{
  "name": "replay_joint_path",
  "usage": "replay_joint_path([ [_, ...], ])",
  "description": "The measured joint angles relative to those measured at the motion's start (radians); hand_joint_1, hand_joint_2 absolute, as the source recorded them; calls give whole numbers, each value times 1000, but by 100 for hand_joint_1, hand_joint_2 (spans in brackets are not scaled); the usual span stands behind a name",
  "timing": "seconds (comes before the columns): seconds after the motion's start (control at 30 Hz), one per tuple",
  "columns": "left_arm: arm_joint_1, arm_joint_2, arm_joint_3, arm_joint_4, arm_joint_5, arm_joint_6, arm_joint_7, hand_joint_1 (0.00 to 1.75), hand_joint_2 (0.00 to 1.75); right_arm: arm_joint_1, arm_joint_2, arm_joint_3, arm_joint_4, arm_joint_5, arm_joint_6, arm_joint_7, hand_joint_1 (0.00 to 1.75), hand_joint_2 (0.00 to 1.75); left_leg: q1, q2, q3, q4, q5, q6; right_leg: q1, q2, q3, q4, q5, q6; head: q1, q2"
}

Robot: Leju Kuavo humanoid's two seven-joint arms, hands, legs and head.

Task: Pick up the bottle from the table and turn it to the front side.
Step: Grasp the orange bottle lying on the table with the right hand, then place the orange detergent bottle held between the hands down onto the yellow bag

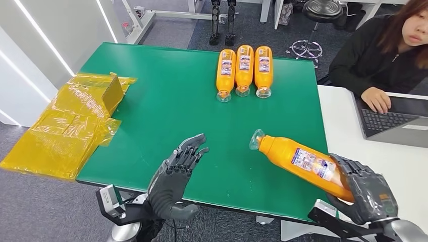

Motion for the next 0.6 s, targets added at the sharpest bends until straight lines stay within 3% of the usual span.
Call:
replay_joint_path([
  [0.27, -19, -14, -2, 12, 73, 32, 32, 0, 175, 124, 87, -103, -92, 87, -89, -26, 175, 175, 0, 1, 1, 0, 0, 0, 0, 2, 0, 0, 0, 0, 0, 0],
  [0.47, -21, -23, -6, 37, 140, 37, 48, 0, 175, 156, 139, -87, -110, 48, -272, -77, 175, 175, 0, 3, 2, 0, 0, 0, 0, 3, 0, 0, 0, 0, 0, 0],
  [0.6, -25, -27, -22, 55, 161, 31, 51, 0, 175, 155, 169, -30, -105, 37, -337, -95, 175, 175, 0, 4, 2, 0, 0, 0, 0, 4, 0, 0, 0, 0, 0, 0],
])
